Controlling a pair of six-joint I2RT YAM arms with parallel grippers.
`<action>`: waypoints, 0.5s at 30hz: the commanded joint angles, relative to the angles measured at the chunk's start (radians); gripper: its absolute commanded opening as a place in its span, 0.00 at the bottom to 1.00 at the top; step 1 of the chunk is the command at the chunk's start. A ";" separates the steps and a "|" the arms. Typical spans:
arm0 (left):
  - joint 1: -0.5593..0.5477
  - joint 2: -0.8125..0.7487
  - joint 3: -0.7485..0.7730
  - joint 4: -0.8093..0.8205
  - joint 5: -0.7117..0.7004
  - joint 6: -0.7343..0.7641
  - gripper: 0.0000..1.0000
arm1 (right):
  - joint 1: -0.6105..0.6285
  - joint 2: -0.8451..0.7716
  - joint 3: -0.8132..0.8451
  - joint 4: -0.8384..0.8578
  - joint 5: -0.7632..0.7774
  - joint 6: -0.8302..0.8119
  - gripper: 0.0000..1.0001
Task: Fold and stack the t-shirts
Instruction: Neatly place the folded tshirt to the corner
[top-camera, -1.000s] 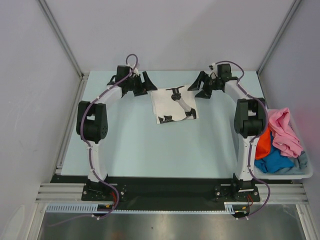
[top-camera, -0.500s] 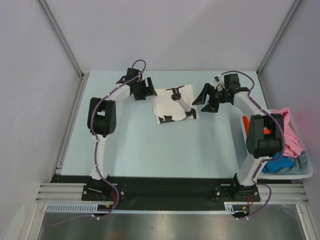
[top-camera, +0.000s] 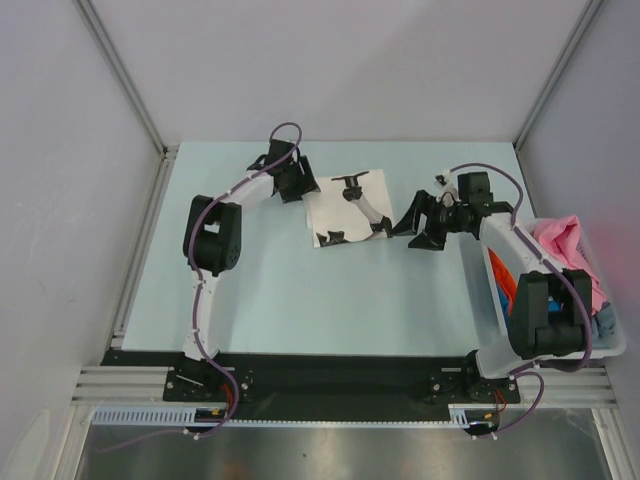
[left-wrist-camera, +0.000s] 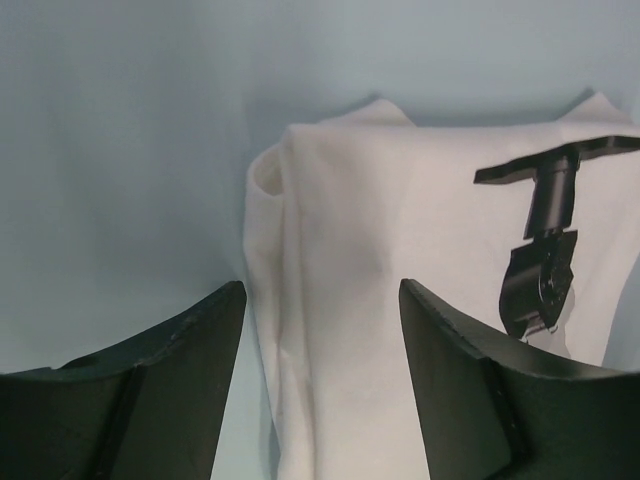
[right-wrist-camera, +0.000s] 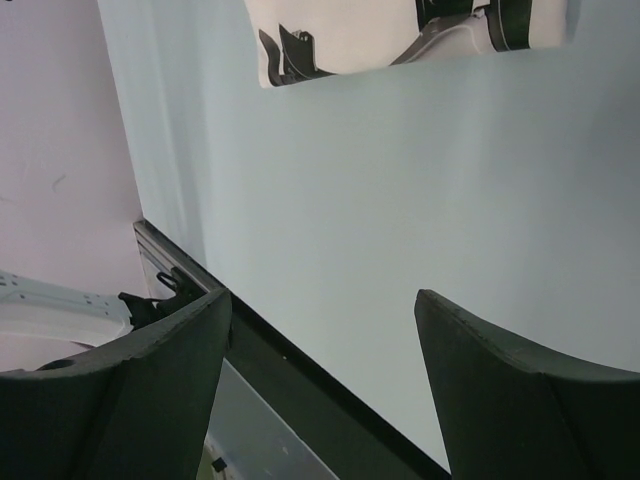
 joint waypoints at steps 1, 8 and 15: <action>0.005 0.021 -0.006 -0.075 -0.125 -0.059 0.70 | -0.010 -0.070 -0.015 -0.013 -0.029 -0.031 0.80; 0.006 0.076 0.037 -0.086 -0.077 -0.097 0.69 | -0.014 -0.098 -0.044 0.000 -0.049 -0.015 0.80; 0.022 0.085 0.020 -0.086 -0.041 -0.189 0.57 | -0.011 -0.114 -0.064 0.004 -0.065 -0.008 0.80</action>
